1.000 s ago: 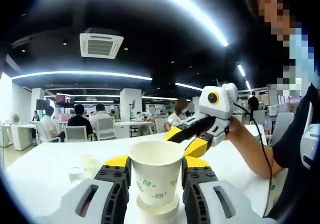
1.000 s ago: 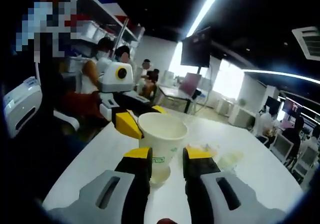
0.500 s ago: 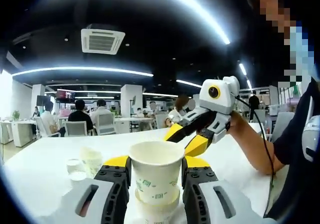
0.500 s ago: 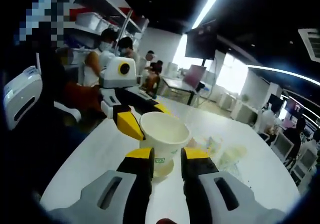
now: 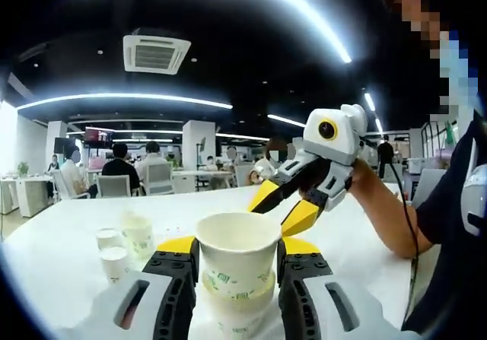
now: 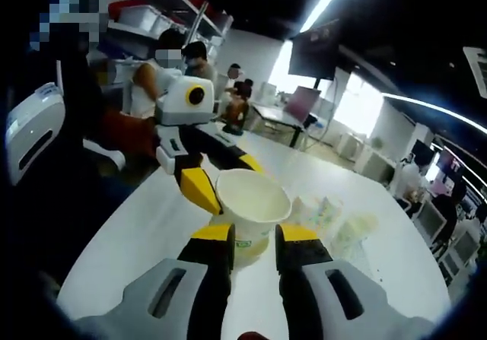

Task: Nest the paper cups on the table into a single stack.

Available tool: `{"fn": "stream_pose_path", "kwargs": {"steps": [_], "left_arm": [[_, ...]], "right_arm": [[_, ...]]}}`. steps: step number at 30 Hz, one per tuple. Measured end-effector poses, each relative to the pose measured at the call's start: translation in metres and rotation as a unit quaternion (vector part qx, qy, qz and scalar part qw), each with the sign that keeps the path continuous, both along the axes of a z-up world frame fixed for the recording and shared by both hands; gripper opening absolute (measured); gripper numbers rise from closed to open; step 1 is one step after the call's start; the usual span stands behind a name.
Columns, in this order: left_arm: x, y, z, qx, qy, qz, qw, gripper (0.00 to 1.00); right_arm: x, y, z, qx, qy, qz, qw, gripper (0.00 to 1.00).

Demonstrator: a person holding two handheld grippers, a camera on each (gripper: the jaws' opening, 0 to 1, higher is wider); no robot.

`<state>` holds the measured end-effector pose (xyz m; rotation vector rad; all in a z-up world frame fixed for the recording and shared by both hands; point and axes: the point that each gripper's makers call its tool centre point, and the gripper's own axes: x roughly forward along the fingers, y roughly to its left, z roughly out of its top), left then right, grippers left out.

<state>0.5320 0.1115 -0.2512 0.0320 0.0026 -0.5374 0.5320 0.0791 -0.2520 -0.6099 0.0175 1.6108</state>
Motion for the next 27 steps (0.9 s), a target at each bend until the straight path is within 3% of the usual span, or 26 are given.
{"fn": "stream_pose_path", "kwargs": {"steps": [27], "left_arm": [[0.005,0.0,-0.023,0.035,0.018,0.004,0.9992,0.44]], "right_arm": [[0.006,0.0,-0.023,-0.048,-0.014,0.001,0.9988,0.23]]}}
